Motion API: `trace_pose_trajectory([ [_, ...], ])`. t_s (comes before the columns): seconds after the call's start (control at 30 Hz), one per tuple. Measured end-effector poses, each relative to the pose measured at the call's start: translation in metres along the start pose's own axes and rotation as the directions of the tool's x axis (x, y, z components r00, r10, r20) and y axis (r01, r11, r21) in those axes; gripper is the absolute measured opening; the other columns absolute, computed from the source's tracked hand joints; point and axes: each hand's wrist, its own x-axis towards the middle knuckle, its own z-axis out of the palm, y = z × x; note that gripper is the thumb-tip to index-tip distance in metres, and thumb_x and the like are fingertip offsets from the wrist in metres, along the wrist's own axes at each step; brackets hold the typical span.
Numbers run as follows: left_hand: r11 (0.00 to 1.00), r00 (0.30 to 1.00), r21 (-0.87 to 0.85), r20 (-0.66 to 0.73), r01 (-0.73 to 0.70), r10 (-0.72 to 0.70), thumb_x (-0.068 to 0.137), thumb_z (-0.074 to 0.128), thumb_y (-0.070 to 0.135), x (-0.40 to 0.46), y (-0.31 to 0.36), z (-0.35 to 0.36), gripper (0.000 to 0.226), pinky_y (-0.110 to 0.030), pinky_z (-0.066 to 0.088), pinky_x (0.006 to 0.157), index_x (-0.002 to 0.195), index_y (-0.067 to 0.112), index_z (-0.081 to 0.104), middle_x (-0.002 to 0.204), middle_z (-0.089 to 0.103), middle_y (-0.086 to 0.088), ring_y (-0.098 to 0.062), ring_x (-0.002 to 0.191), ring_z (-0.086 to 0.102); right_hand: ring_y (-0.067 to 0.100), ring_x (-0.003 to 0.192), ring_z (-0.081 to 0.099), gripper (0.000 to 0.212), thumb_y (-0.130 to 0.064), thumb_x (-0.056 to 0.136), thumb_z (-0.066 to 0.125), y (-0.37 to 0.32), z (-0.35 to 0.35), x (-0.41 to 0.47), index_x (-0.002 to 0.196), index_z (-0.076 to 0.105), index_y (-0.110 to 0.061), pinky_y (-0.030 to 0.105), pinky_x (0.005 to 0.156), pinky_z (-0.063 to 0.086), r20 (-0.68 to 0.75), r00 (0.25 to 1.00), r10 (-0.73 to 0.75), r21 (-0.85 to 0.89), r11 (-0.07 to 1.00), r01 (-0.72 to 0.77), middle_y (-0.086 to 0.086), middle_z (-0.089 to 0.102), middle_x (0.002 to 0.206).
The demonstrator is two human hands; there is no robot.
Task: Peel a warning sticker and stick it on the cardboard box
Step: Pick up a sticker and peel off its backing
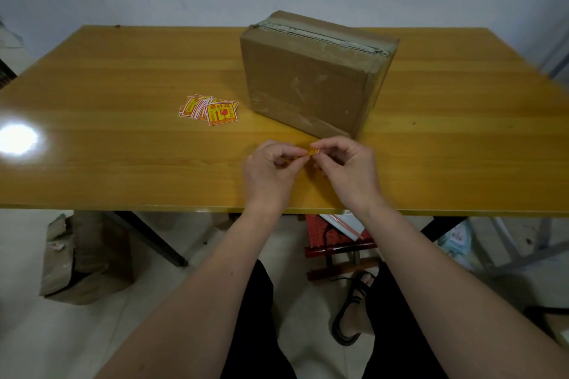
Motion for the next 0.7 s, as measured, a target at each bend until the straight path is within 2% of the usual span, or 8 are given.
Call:
trace_pose_trajectory([
  [0.13, 1.000, 0.998, 0.006, -0.056, 0.002, -0.002, 0.072, 0.076, 0.005, 0.0007, -0.0027, 0.0005, 0.037, -0.013, 0.045, 0.064, 0.063, 0.038, 0.064, 0.075, 0.061, 0.013, -0.007, 0.068, 0.057, 0.009, 0.070, 0.059, 0.018, -0.008, 0.072, 0.077, -0.0042, 0.0007, -0.0019, 0.081, 0.068, -0.020, 0.023, 0.069, 0.051, 0.019, 1.000, -0.019, 0.037, 0.999, 0.018, 0.002, 0.066, 0.074],
  [0.23, 1.000, 0.999, 0.015, -0.039, -0.008, 0.009, 0.073, 0.073, 0.000, 0.0023, -0.0038, 0.0001, 0.039, -0.019, 0.048, 0.068, 0.063, 0.036, 0.062, 0.076, 0.061, 0.010, -0.012, 0.071, 0.059, 0.006, 0.068, 0.058, 0.014, -0.010, 0.071, 0.079, -0.0065, 0.0003, -0.0024, 0.081, 0.069, -0.014, 0.021, 0.069, 0.050, 0.011, 1.000, -0.010, 0.051, 0.999, 0.009, 0.003, 0.065, 0.073],
  [0.3, 1.000, 1.000, 0.002, -0.018, -0.002, 0.002, 0.073, 0.073, -0.001, 0.0030, -0.0037, -0.0007, 0.037, -0.018, 0.049, 0.070, 0.064, 0.034, 0.064, 0.076, 0.062, 0.010, -0.011, 0.072, 0.060, 0.008, 0.069, 0.057, 0.012, -0.010, 0.072, 0.077, -0.0067, 0.0002, -0.0028, 0.081, 0.070, -0.011, 0.024, 0.069, 0.051, 0.021, 1.000, -0.014, 0.028, 1.000, 0.014, 0.007, 0.066, 0.075],
  [0.43, 1.000, 1.000, 0.011, 0.020, 0.021, -0.021, 0.073, 0.075, 0.004, 0.0028, -0.0016, -0.0012, 0.028, -0.010, 0.046, 0.066, 0.068, 0.030, 0.067, 0.078, 0.064, 0.006, -0.004, 0.068, 0.057, 0.011, 0.071, 0.058, 0.009, -0.009, 0.074, 0.075, -0.0060, -0.0001, -0.0031, 0.082, 0.071, -0.012, 0.025, 0.070, 0.051, 0.031, 0.999, -0.016, -0.016, 1.000, 0.017, 0.008, 0.068, 0.077],
  [0.63, 0.999, 0.999, 0.001, -0.028, 0.037, -0.037, 0.073, 0.077, 0.012, 0.0022, -0.0007, -0.0010, 0.027, -0.017, 0.050, 0.068, 0.066, 0.035, 0.066, 0.076, 0.065, 0.011, -0.008, 0.071, 0.062, 0.017, 0.078, 0.064, 0.011, -0.007, 0.080, 0.069, -0.0074, -0.0008, -0.0029, 0.083, 0.073, -0.017, 0.026, 0.074, 0.054, 0.029, 1.000, -0.012, -0.036, 0.999, 0.013, 0.003, 0.071, 0.080],
  [0.7, 0.999, 0.998, -0.015, -0.041, 0.043, -0.043, 0.073, 0.077, 0.012, 0.0018, -0.0001, -0.0008, 0.027, -0.020, 0.051, 0.070, 0.065, 0.035, 0.065, 0.077, 0.066, 0.009, -0.011, 0.073, 0.064, 0.013, 0.077, 0.066, 0.015, -0.003, 0.082, 0.066, -0.0088, -0.0014, -0.0029, 0.085, 0.073, -0.015, 0.022, 0.074, 0.055, 0.028, 1.000, -0.002, -0.007, 1.000, 0.002, 0.003, 0.072, 0.080],
])
